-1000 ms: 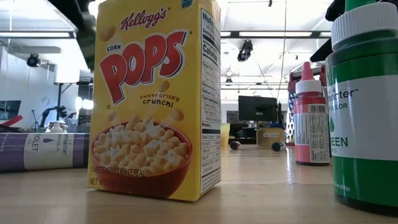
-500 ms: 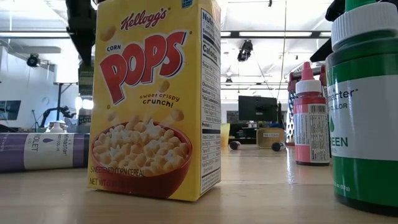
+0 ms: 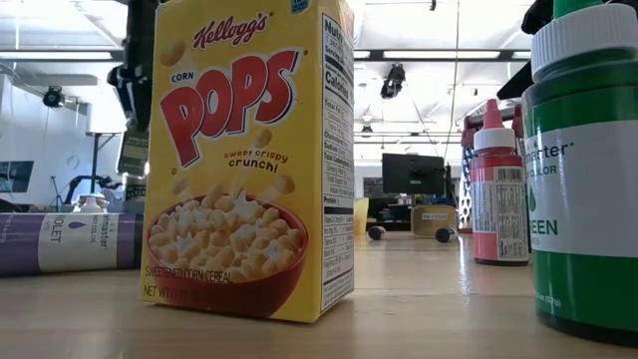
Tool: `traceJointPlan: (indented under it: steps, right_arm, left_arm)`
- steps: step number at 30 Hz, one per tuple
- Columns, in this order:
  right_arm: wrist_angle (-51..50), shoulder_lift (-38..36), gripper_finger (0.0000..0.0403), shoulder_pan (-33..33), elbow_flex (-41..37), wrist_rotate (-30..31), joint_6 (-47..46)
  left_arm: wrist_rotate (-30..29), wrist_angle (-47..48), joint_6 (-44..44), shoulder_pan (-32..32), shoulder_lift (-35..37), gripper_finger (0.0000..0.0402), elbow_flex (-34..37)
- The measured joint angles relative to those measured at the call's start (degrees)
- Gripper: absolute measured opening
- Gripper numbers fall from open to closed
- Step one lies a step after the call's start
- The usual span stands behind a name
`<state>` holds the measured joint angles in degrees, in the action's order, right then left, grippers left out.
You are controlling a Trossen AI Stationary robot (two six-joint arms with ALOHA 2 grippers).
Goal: Pick & Place Kitchen Items
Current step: Put the green seasoning bottle into the black bin
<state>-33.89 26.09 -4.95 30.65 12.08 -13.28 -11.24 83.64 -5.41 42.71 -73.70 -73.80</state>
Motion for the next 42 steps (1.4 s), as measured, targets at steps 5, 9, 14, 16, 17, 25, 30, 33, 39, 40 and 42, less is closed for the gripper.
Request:
traceJointPlan:
  steps: [5, 9, 14, 16, 17, 25, 30, 33, 39, 40, 42]
  right_arm:
    - [0.01, 0.00, 0.0008, 0.02, 0.00, 0.01, 0.00]
    - [0.00, 0.00, 0.0008, 0.02, -0.02, 0.00, 0.00]
    - [0.01, 0.00, 0.0008, 0.02, 0.00, 0.01, 0.00]
    - [0.02, -0.01, 0.0008, 0.02, 0.00, 0.02, 0.00]
    - [0.02, -0.02, 0.0008, 0.02, 0.00, 0.00, 0.00]
    - [0.04, -0.04, 0.0008, 0.05, 0.00, 0.02, -0.01]
    - [0.02, -0.02, 0.0008, 0.04, 0.00, 0.00, 0.00]
    - [0.02, 0.00, 0.0008, 0.04, 0.00, 0.01, 0.00]
    - [0.04, 0.00, 0.0008, 0.04, 0.00, 0.00, 0.00]
    - [0.02, 0.00, 0.0008, 0.04, 0.00, 0.01, 0.00]
    - [0.04, 0.00, 0.0008, 0.04, 0.00, 0.01, 0.00]
  left_arm:
    - [-0.26, -0.06, -0.75, 2.13, -2.16, 0.0213, 0.00]
    - [-0.23, -0.46, 0.11, 5.20, -2.94, 0.0213, 0.00]
    - [-0.18, -1.78, 0.65, 10.41, -3.16, 0.0213, 0.20]
    - [0.31, -2.81, 0.80, 12.52, -3.20, 0.0213, 0.68]
    - [1.62, -3.65, 1.06, 13.24, -3.20, 0.0213, 1.02]
    - [5.42, -9.92, -2.15, 14.68, -3.78, 0.0213, 2.89]
    - [4.08, -9.74, -10.11, 14.68, -4.20, 0.0213, 2.91]
    - [3.49, -9.48, -18.46, 14.68, -4.20, 0.0214, 2.91]
    - [2.93, -10.11, -26.14, 14.59, -4.74, 0.0214, 2.91]
    - [2.41, -10.63, -26.49, 14.59, -5.08, 0.0214, 2.91]
    - [1.31, -11.91, -27.31, 14.57, -5.94, 0.0214, 2.91]
